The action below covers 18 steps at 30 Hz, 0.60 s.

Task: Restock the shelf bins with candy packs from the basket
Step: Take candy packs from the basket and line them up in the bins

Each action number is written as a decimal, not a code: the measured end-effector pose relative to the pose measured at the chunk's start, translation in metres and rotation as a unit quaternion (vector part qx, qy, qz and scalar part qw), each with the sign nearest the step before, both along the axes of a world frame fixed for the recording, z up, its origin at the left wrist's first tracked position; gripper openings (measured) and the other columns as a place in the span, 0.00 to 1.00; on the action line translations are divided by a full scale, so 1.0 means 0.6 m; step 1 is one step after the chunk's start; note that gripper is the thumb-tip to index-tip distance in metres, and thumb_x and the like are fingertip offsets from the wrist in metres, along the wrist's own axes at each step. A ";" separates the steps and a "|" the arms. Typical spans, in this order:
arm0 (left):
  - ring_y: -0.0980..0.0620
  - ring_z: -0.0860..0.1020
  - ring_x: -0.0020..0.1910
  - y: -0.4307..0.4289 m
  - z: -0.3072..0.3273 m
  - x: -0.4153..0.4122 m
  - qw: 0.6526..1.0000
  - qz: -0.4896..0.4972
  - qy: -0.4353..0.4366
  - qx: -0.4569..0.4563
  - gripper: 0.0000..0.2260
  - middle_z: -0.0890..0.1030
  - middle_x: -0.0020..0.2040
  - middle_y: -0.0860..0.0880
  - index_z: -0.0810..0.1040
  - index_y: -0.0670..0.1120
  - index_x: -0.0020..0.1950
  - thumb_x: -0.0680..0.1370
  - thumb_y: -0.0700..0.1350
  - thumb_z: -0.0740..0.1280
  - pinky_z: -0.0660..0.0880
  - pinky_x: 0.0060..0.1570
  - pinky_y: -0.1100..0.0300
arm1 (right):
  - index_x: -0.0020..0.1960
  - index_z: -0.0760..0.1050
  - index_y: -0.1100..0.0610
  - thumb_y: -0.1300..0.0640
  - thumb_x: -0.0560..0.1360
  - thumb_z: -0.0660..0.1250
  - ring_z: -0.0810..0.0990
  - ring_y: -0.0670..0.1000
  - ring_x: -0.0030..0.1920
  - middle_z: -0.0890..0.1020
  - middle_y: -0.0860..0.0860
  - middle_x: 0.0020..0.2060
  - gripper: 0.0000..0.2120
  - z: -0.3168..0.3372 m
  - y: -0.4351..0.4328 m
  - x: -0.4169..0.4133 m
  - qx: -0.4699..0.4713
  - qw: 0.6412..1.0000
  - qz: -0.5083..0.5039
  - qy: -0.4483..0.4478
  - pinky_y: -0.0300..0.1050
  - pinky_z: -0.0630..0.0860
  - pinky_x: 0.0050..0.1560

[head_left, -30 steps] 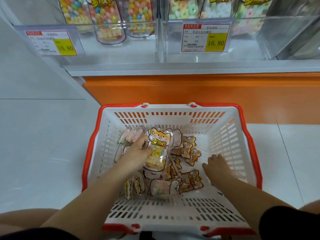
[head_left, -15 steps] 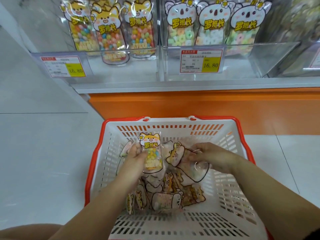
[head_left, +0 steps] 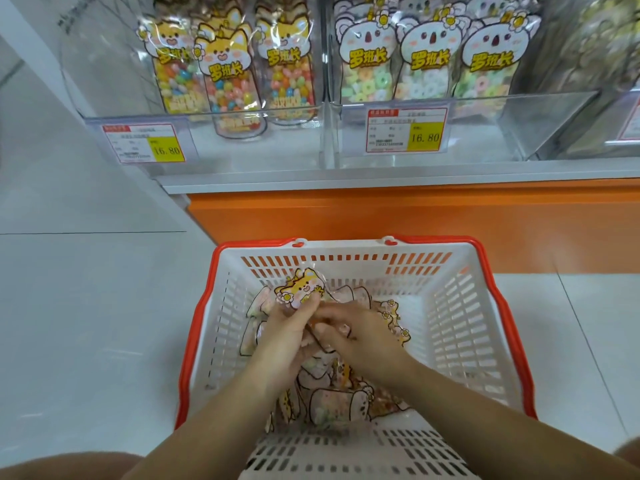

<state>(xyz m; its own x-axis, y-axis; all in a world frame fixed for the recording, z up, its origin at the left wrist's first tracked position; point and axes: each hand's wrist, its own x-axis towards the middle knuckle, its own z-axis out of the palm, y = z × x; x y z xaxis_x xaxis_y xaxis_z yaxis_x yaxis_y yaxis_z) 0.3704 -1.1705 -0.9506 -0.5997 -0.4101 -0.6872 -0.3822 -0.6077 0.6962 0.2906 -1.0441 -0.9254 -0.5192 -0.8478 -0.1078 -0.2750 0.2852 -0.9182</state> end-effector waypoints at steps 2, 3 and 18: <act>0.47 0.84 0.40 -0.008 -0.012 0.000 0.999 0.008 -0.023 -0.034 0.09 0.84 0.45 0.42 0.72 0.41 0.54 0.81 0.45 0.69 0.81 0.41 0.51 | 0.56 0.83 0.50 0.57 0.82 0.62 0.81 0.40 0.51 0.85 0.43 0.51 0.11 -0.013 0.007 -0.016 0.020 0.995 -0.048 -0.084 0.33 0.76 0.53; 0.46 0.85 0.43 -0.011 -0.016 0.000 0.999 0.014 -0.025 -0.041 0.07 0.85 0.46 0.43 0.74 0.42 0.54 0.81 0.43 0.69 0.82 0.44 0.48 | 0.54 0.83 0.48 0.58 0.82 0.62 0.82 0.42 0.51 0.85 0.42 0.49 0.11 -0.029 0.013 -0.030 0.025 0.987 -0.111 -0.117 0.36 0.77 0.53; 0.52 0.84 0.49 -0.013 -0.088 0.024 0.978 -0.087 -0.100 -0.159 0.09 0.86 0.53 0.54 0.80 0.54 0.59 0.80 0.46 0.69 0.78 0.58 0.46 | 0.52 0.72 0.64 0.52 0.76 0.72 0.75 0.56 0.42 0.75 0.57 0.42 0.16 -0.334 0.174 -0.055 0.467 0.784 -0.236 -0.334 0.49 0.76 0.41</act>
<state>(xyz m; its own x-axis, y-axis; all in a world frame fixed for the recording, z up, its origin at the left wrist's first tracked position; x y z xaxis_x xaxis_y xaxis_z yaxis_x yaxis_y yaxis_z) 0.3845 -1.1780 -1.0033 -0.5464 -0.5261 -0.6516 -0.6081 -0.2858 0.7407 0.2575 -0.9400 -1.1258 -0.3143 0.0331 -0.9488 0.5174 0.8439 -0.1420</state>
